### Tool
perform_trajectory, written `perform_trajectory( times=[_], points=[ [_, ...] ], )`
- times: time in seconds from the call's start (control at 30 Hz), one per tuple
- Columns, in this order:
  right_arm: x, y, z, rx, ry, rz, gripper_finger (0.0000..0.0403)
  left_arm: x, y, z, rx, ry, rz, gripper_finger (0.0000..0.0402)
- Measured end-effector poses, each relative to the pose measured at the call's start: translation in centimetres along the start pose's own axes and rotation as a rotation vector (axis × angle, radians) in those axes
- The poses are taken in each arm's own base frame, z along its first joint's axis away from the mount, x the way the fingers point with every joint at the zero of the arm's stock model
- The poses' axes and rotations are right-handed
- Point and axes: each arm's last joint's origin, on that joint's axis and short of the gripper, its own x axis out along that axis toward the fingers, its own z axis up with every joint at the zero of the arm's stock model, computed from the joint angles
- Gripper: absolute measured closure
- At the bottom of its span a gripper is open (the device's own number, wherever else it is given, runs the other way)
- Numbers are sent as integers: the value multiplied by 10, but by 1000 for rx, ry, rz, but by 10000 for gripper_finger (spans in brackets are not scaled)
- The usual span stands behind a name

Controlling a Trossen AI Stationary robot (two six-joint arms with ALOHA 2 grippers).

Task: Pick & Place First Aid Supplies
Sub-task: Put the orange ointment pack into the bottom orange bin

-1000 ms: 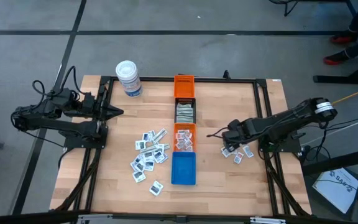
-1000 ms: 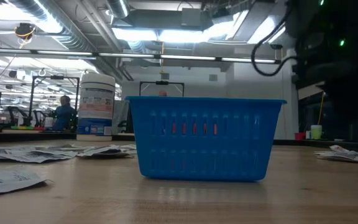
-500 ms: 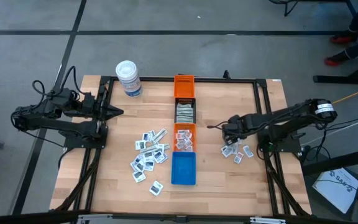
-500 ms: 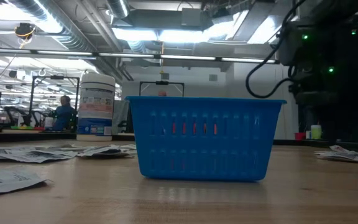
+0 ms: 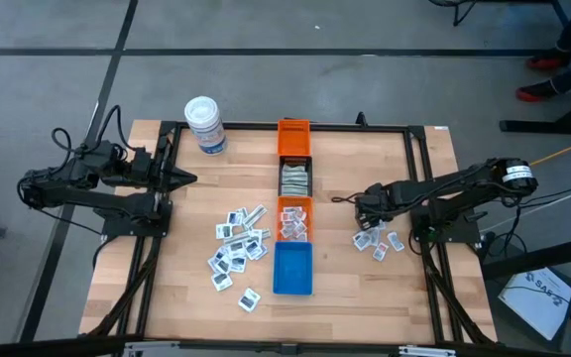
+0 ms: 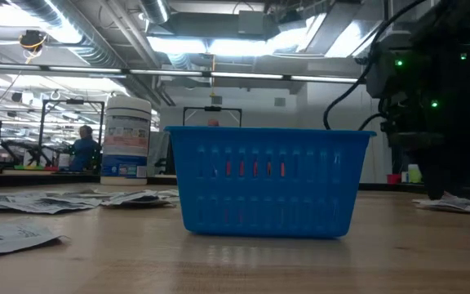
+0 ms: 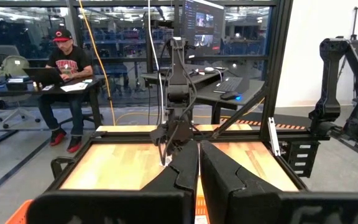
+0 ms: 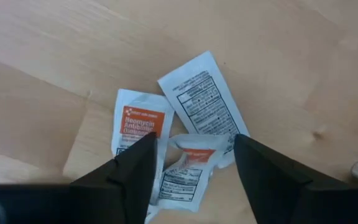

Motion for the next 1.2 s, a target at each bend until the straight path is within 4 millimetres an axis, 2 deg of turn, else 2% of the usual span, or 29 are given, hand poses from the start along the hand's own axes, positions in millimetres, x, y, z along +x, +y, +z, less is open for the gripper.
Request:
perform_trajectory(
  times=[0.3, 0.5, 0.77, 1.2],
  points=[
    [0, 0, 0, -3, 1, -5, 302, 0, 0, 0, 0, 0, 0, 391],
    [0, -1, 0, -22, 2, -6, 344, 0, 0, 0, 0, 0, 0, 393],
    [-3, -1, 0, -20, 4, 9, 354, 0, 0, 0, 0, 0, 0, 391],
    [-47, 10, 13, -53, -62, 128, 352, 0, 0, 0, 0, 0, 0, 389]
  ],
)
